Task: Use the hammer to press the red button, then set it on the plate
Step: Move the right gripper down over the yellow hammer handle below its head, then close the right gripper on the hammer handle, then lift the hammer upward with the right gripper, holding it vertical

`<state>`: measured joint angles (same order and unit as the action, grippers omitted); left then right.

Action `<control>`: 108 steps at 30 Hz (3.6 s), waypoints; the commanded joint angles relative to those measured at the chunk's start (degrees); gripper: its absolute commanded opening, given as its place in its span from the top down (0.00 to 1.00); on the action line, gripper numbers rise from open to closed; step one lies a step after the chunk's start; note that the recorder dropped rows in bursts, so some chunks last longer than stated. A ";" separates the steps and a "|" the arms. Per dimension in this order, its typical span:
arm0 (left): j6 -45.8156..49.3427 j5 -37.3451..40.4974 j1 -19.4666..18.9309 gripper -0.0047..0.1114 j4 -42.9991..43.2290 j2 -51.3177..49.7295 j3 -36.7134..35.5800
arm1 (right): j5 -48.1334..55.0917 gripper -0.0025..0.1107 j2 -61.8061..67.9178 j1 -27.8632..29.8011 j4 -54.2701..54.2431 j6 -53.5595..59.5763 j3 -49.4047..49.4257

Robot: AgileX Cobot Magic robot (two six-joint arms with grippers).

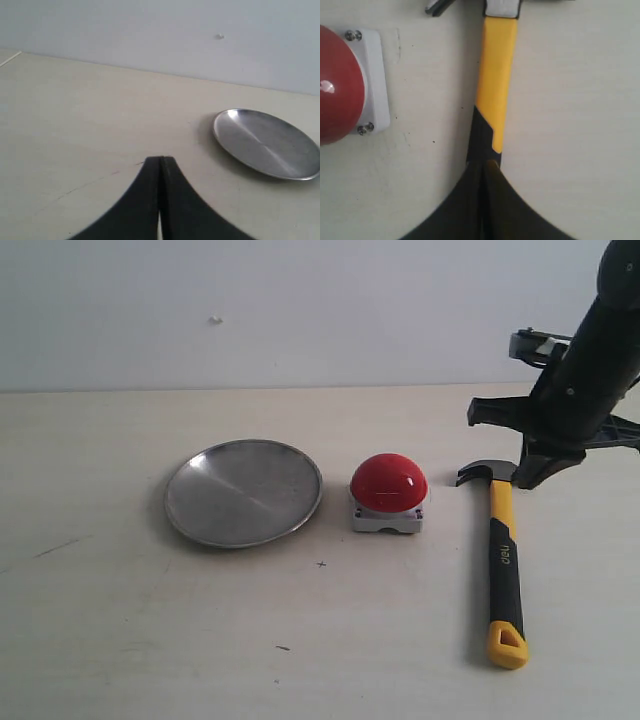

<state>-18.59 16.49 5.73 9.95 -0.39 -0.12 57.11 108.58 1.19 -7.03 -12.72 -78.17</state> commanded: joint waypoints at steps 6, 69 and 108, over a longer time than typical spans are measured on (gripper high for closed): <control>0.21 -0.38 -0.01 0.96 -0.19 0.39 0.12 | -0.33 0.64 5.93 -0.55 1.70 -4.91 -4.71; 0.21 -0.38 0.11 0.96 -0.19 0.39 0.12 | -22.54 0.98 -10.27 -0.55 8.66 -4.87 4.83; -57.40 -38.25 1.87 0.96 17.29 0.39 0.12 | -19.48 0.98 -52.64 -0.55 -34.69 35.18 25.26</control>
<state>-62.02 -12.06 6.58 13.77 -0.29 -0.12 42.15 54.84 0.73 -32.52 15.04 -52.98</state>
